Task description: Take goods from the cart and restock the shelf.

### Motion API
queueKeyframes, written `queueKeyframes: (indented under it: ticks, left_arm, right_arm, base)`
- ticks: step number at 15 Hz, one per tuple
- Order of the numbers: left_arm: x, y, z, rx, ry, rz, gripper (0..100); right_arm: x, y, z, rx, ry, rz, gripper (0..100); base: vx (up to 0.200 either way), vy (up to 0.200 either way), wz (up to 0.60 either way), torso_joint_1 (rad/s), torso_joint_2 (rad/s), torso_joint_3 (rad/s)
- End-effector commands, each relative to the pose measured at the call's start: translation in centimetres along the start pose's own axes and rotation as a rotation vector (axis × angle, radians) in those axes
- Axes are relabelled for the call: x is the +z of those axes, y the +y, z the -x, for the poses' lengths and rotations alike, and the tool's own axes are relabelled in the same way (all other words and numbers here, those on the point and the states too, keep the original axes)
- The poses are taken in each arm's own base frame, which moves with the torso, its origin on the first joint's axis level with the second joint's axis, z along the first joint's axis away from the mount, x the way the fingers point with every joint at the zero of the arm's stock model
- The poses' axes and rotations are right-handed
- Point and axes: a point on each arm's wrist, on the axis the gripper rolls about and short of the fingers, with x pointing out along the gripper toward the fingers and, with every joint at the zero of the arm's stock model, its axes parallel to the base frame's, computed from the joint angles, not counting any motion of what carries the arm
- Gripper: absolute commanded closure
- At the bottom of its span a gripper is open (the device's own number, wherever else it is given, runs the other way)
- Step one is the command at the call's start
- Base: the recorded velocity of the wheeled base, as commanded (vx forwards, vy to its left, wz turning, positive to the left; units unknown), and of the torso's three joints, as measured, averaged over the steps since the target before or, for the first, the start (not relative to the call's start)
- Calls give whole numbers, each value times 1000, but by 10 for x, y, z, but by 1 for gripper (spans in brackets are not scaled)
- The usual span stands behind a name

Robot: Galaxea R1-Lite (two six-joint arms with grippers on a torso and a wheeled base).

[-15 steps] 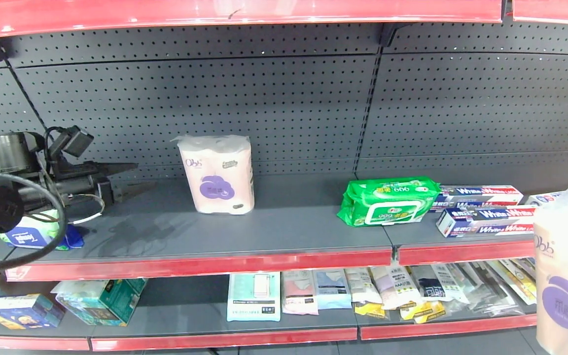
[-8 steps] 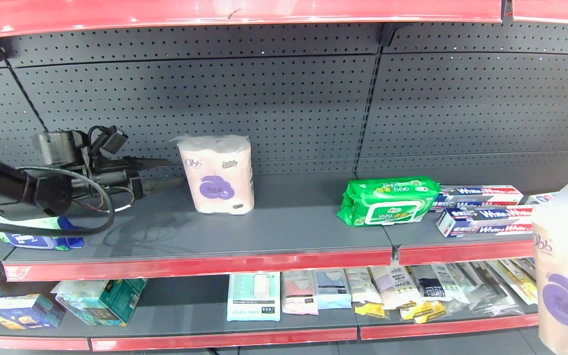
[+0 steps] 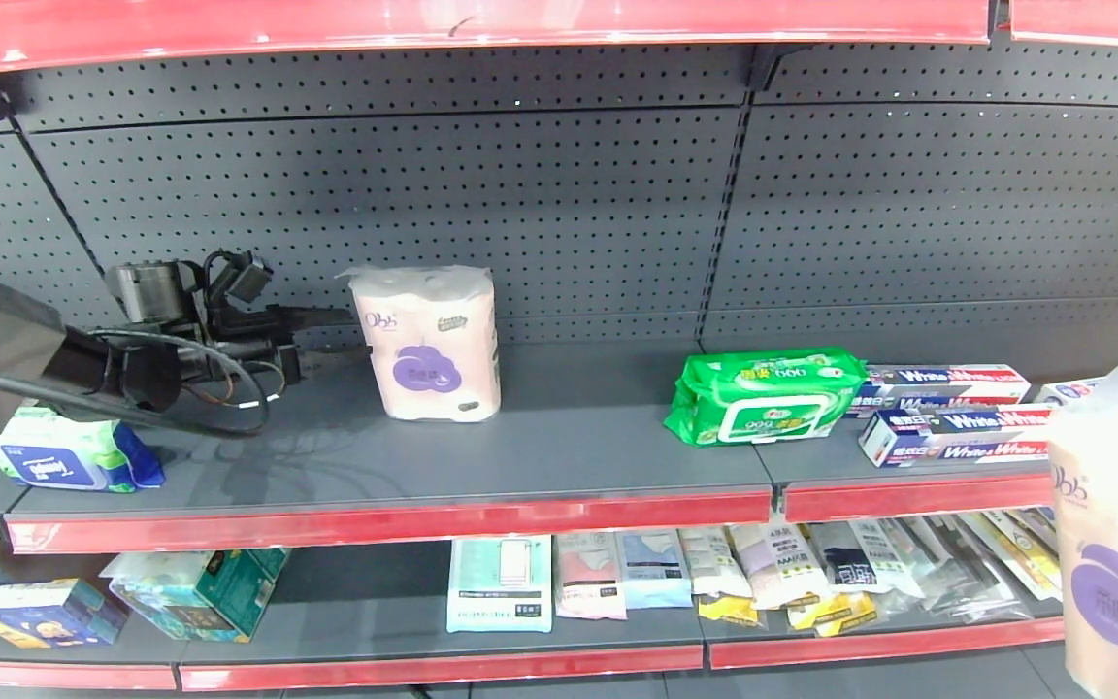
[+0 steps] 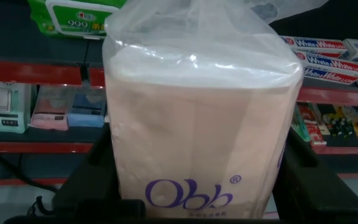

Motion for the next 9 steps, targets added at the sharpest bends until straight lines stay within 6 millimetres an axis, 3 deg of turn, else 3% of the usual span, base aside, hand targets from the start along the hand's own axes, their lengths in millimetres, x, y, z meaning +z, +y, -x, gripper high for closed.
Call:
queueKeyframes:
  ticks: [1,3,9]
  left_arm:
    - [-6,7,-9,-11,-5,-7,0]
    - [8,7,-23,-49,-33,14,0]
    - [2,8,-57,-111,-48,4,0]
  right_arm:
    - [-2,0,0,1,7,3,100]
    - [-3,1,-2,3,13,8,100]
    - [-3,1,-3,2,18,8,100]
  base:
    - [0,0,0,0,0,0]
    - [0,0,0,0,0,0]
    - [0,0,0,0,0,0]
